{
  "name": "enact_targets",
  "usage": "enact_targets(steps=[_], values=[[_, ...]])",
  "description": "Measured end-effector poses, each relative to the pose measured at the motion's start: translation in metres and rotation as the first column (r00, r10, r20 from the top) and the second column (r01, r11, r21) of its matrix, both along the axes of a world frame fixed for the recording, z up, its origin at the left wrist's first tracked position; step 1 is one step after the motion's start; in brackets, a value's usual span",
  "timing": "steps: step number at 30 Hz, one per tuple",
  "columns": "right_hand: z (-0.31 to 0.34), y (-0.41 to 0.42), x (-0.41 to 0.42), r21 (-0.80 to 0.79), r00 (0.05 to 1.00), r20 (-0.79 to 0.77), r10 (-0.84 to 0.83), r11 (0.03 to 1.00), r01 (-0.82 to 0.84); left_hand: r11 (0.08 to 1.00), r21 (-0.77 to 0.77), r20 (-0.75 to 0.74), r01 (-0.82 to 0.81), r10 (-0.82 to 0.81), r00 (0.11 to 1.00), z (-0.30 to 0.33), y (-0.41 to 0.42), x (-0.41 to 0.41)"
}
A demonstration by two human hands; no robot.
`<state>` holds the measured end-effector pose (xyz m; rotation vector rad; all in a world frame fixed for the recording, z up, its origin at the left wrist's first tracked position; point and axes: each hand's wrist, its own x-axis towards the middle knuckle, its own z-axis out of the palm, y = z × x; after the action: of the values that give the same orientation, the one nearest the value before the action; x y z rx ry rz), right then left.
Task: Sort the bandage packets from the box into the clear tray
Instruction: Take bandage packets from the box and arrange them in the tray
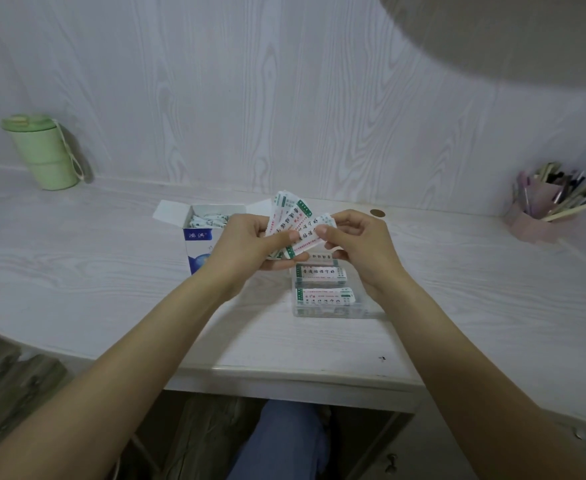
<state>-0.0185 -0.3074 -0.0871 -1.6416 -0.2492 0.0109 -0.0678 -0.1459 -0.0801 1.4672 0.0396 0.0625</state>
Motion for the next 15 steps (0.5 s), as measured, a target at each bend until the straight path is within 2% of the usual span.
enact_targets(steps=[2, 8, 12, 15], values=[[0.003, -0.003, 0.001, -0.007, 1.0, 0.023, 0.005, 1.0, -0.005, 0.998, 0.053, 0.017, -0.015, 0.014, 1.0, 0.002, 0.0, 0.002], [0.012, -0.012, 0.009, -0.228, 0.991, 0.11, 0.077, 0.972, -0.051, 0.971, 0.215, 0.091, -0.105, 0.087, 0.992, 0.004, -0.001, 0.013], [0.01, -0.016, 0.018, -0.23, 0.994, 0.078, 0.073, 0.972, -0.053, 0.954, 0.243, 0.132, -0.176, 0.147, 0.98, 0.003, 0.004, 0.02], [0.009, -0.017, 0.023, -0.216, 0.995, 0.044, 0.09, 0.973, -0.079, 0.955, 0.245, 0.148, -0.169, 0.136, 0.98, 0.004, 0.007, 0.02]])
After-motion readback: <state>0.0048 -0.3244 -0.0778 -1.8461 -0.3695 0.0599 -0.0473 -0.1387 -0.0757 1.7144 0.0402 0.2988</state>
